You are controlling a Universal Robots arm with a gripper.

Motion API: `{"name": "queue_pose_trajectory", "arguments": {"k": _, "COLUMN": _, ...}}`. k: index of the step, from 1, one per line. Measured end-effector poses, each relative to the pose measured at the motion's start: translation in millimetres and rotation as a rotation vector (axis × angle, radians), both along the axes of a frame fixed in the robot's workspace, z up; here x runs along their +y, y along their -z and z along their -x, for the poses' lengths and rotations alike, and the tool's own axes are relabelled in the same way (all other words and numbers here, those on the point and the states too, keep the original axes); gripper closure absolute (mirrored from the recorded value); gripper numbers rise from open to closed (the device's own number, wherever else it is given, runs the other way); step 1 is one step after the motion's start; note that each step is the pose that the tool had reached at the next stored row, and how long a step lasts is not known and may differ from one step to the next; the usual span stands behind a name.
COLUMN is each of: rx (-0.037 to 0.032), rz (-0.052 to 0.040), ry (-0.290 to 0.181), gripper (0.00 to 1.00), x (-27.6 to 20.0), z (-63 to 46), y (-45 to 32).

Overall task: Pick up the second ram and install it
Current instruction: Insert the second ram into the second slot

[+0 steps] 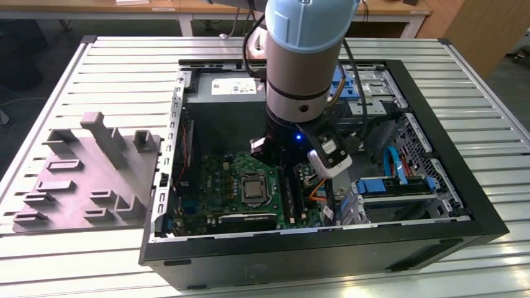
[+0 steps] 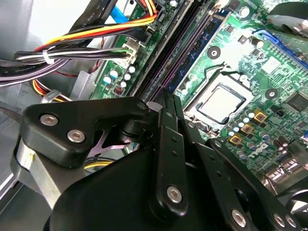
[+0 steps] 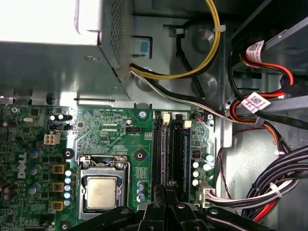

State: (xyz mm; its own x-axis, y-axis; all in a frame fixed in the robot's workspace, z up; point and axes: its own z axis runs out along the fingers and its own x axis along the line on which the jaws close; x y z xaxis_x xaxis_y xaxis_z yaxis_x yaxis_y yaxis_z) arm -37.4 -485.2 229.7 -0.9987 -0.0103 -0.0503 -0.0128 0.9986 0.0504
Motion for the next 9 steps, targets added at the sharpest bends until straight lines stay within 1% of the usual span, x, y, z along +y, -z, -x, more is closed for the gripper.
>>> {"name": "queue_pose_trajectory", "arguments": {"k": 9, "rx": -0.0001, "rz": -0.0015, "ry": 0.0, "gripper": 0.88, "x": 0.2, "z": -0.1, "y": 1.5}}
